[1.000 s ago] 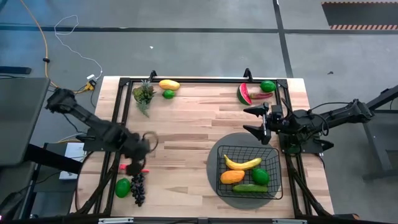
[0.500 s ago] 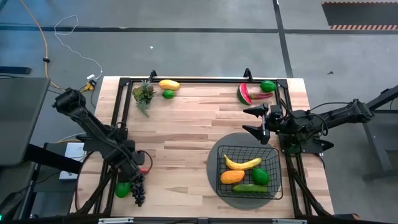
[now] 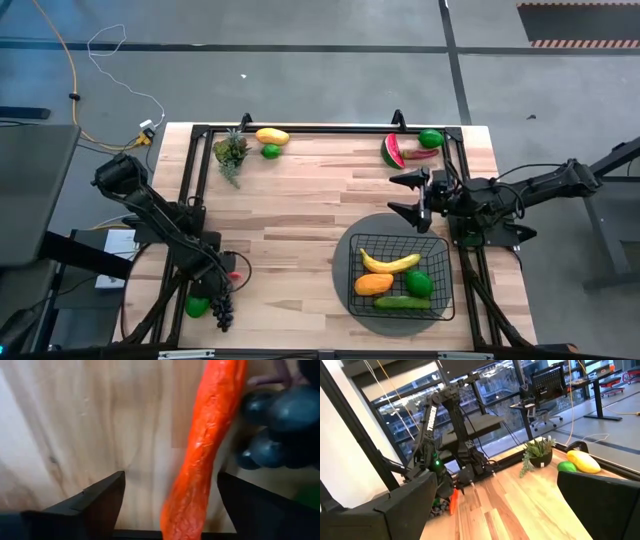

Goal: Build produce basket
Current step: Put the orange carrot into the black basket

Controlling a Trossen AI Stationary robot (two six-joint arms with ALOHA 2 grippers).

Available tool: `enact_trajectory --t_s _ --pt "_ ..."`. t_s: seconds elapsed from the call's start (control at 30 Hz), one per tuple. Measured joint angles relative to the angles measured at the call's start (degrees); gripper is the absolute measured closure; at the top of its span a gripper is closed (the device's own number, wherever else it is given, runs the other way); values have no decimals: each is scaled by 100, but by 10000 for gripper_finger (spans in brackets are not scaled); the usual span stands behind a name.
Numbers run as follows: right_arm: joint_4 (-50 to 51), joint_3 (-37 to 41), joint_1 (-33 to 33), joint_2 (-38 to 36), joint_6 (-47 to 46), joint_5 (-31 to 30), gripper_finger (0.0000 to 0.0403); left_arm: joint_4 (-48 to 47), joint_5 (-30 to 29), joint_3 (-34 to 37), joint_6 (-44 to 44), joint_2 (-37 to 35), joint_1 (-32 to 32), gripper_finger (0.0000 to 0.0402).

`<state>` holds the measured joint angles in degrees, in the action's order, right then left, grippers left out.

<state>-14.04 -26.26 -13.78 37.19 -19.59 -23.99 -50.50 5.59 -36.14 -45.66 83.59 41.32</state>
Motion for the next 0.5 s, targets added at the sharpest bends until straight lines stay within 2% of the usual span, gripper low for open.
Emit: enact_trajectory --t_s 0.5 --pt "49 0 -2 -2 -140 5 6 140 29 6 24 5 11 244"
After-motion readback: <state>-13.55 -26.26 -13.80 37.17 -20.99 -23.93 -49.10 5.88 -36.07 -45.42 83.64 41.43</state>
